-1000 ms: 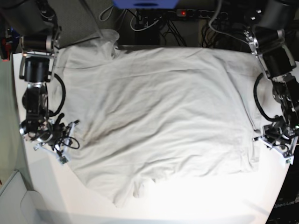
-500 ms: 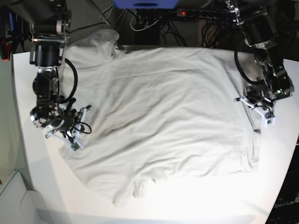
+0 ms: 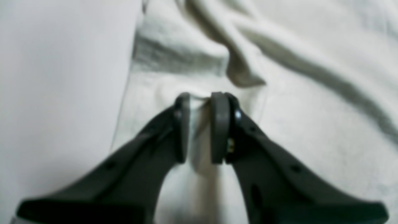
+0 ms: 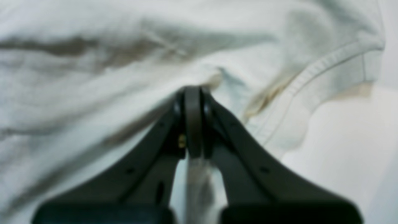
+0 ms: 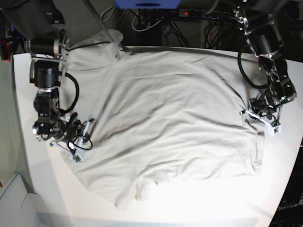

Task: Layout the t-shirt on the table in an organized manner, then fold the t-shirt properly
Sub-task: 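Pull both grippers outward and away from the hem, stretching the shirt, then release the shirt and lift both grippers away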

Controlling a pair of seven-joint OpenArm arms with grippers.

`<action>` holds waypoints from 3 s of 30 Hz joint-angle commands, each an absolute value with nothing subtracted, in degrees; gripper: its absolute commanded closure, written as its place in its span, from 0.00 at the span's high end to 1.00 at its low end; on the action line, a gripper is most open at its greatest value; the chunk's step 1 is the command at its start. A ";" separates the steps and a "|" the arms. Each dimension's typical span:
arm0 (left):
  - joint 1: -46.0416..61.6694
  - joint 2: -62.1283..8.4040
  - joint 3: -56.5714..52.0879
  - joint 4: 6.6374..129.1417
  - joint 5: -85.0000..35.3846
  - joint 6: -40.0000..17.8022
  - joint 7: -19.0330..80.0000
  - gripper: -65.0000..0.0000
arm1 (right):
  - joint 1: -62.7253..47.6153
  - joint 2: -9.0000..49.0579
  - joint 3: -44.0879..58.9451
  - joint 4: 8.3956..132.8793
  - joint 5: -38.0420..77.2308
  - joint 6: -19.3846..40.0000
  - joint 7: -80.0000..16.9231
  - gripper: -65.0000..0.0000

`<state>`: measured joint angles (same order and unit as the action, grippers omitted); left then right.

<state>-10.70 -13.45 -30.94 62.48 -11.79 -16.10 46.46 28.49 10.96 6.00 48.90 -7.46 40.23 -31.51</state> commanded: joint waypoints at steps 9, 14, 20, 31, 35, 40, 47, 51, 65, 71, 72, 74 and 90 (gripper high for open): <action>-11.30 -16.22 -30.81 55.96 -9.71 -15.25 47.43 0.19 | 33.80 11.47 6.11 40.84 -7.34 39.34 -23.78 0.00; -11.38 -17.27 -30.99 55.87 -9.71 -15.25 47.34 0.19 | 38.37 11.30 6.11 37.58 -7.34 36.44 -22.46 0.00; -11.12 -17.63 -31.25 57.27 -10.24 -15.69 47.96 0.19 | 40.92 11.12 6.11 37.93 -7.34 36.44 -22.64 0.00; -11.21 -17.10 -31.34 76.79 -10.24 -15.60 55.69 0.19 | 36.97 13.32 6.55 54.11 -6.99 40.00 -35.03 0.00; -10.68 -16.92 -31.34 85.58 -10.24 -15.34 60.18 0.19 | 30.46 14.20 6.55 64.31 -7.08 40.00 -41.80 0.00; -7.52 -14.46 -38.11 95.60 -10.24 -15.69 69.49 0.19 | 20.44 14.55 6.90 80.31 -6.99 40.00 -48.40 0.00; 2.24 -10.68 -44.35 107.03 -10.24 -15.87 71.78 0.27 | 8.66 13.58 14.02 97.63 -6.99 40.00 -54.81 0.20; 6.46 -8.13 -44.79 110.20 -10.33 -15.87 71.52 0.60 | 3.30 12.09 18.77 102.55 -7.08 40.00 -56.22 0.36; 12.88 -1.98 -53.93 108.70 -10.15 -28.00 58.95 0.78 | -7.34 8.92 25.54 108.09 -6.99 40.00 -56.13 0.42; 12.79 -2.51 -54.11 99.74 -10.24 -28.79 53.14 0.78 | -7.16 6.29 30.90 108.09 -6.99 40.00 -55.69 0.42; 12.79 -2.51 -54.11 98.33 -10.24 -28.79 52.00 0.78 | -7.25 6.29 30.90 108.09 -6.99 40.00 -55.69 0.42; 12.70 -2.42 -54.11 96.48 -10.24 -28.79 50.24 0.78 | -7.34 6.29 30.90 108.00 -6.99 40.00 -55.69 0.42; 9.54 -3.65 -53.93 89.10 -9.80 -28.53 49.45 0.42 | -8.13 6.29 30.73 108.00 -7.08 40.00 -56.13 0.42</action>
